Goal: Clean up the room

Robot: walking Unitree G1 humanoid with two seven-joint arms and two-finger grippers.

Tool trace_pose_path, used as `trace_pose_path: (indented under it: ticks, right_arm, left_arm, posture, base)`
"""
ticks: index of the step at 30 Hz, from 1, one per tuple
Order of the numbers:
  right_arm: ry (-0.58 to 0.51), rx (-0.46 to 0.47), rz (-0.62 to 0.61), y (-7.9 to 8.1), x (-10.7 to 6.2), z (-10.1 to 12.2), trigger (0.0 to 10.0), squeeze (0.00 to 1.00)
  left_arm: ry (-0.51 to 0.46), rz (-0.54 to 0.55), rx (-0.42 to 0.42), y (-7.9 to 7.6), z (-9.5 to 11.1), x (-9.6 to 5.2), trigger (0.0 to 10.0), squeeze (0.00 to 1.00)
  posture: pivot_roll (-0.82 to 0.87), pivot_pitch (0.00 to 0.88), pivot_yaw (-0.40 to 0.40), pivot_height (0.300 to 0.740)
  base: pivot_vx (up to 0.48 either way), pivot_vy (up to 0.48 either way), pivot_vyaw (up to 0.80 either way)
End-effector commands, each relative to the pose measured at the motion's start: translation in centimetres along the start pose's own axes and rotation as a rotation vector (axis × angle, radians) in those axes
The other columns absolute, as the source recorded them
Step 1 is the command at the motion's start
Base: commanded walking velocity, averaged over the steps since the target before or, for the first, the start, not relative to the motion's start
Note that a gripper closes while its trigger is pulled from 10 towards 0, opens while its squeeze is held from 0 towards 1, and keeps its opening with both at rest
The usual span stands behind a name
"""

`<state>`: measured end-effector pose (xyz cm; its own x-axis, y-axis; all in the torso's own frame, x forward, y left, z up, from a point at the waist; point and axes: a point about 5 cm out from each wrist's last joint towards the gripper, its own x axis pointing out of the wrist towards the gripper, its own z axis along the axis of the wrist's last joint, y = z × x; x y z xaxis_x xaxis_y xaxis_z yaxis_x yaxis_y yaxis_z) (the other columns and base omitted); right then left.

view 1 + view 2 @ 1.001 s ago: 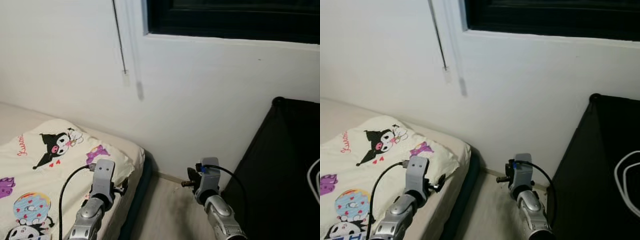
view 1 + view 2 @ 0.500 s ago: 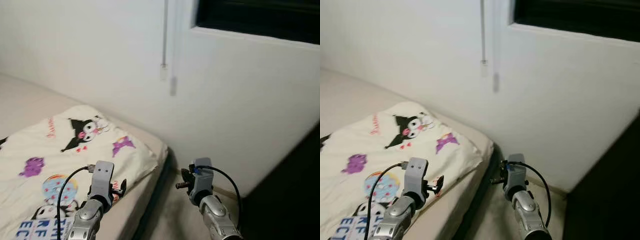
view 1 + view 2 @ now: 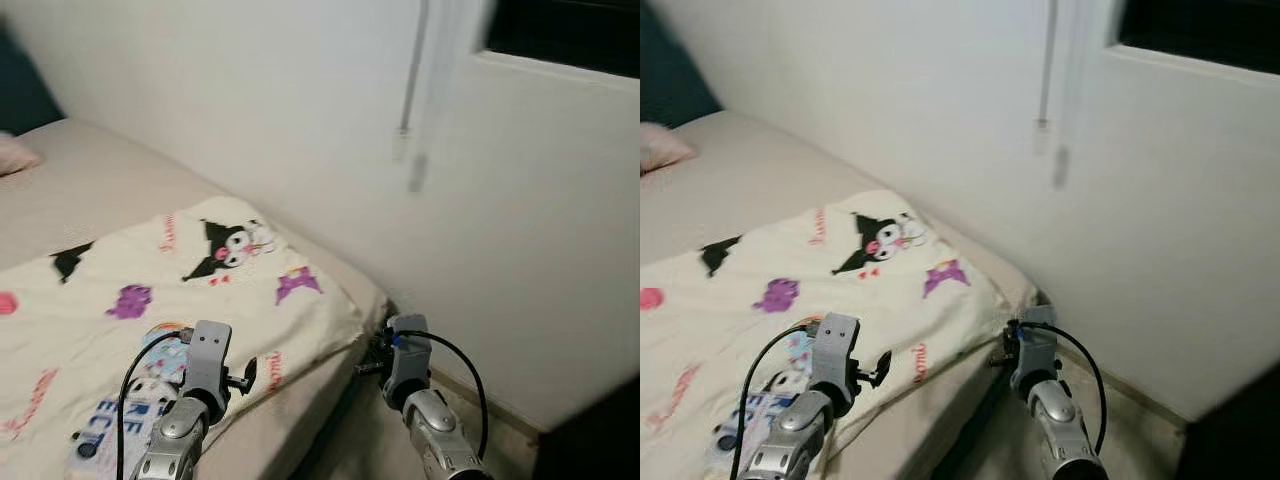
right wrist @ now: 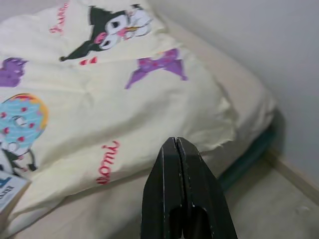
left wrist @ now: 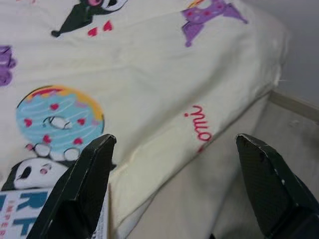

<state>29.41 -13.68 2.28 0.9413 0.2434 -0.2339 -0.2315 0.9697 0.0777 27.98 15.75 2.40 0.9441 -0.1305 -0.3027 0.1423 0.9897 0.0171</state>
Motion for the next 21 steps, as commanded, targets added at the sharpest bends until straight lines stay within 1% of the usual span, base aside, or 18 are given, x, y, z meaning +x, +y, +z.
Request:
trace_pose_path:
  ticks: [1, 3, 4, 13, 21]
  right_arm:
    - [0.027, 0.014, 0.003, 0.23, -0.22, -0.71, 10.0, 0.00]
    - [0.026, 0.012, 0.003, 0.23, -0.23, -0.72, 10.0, 0.00]
    - [0.025, 0.032, -0.009, 0.14, -0.24, -0.76, 10.0, 0.00]
    - [0.021, 0.044, -0.018, 0.06, -0.15, -0.63, 10.0, 0.00]
    - [0.021, 0.045, -0.018, 0.10, -0.24, -0.73, 10.0, 0.00]
  left_arm:
    - [0.011, -0.006, 0.007, -0.11, -0.34, -0.18, 10.0, 0.00]
    - [0.008, -0.009, 0.005, -0.16, -0.28, -0.16, 10.0, 0.00]
    - [0.008, -0.011, 0.007, -0.17, -0.26, -0.14, 10.0, 0.00]
    - [-0.005, -0.006, 0.017, -0.15, -0.02, -0.12, 10.0, 0.00]
    - [0.003, 0.005, 0.015, 0.01, -0.07, -0.11, 10.0, 0.00]
  posture:
    - [-0.03, 0.119, 0.021, 0.740]
    - [-0.03, 0.116, 0.021, 0.740]
    - [-0.03, 0.114, 0.020, 0.740]
    - [-0.03, 0.105, 0.021, 0.740]
    - [-0.03, 0.101, 0.022, 0.740]
  base:
    - [0.000, 0.000, 0.80]
    - [0.000, 0.000, 0.77]
    - [0.000, 0.000, 0.00]
    - [0.000, 0.000, 0.00]
    - [0.000, -0.454, 0.00]
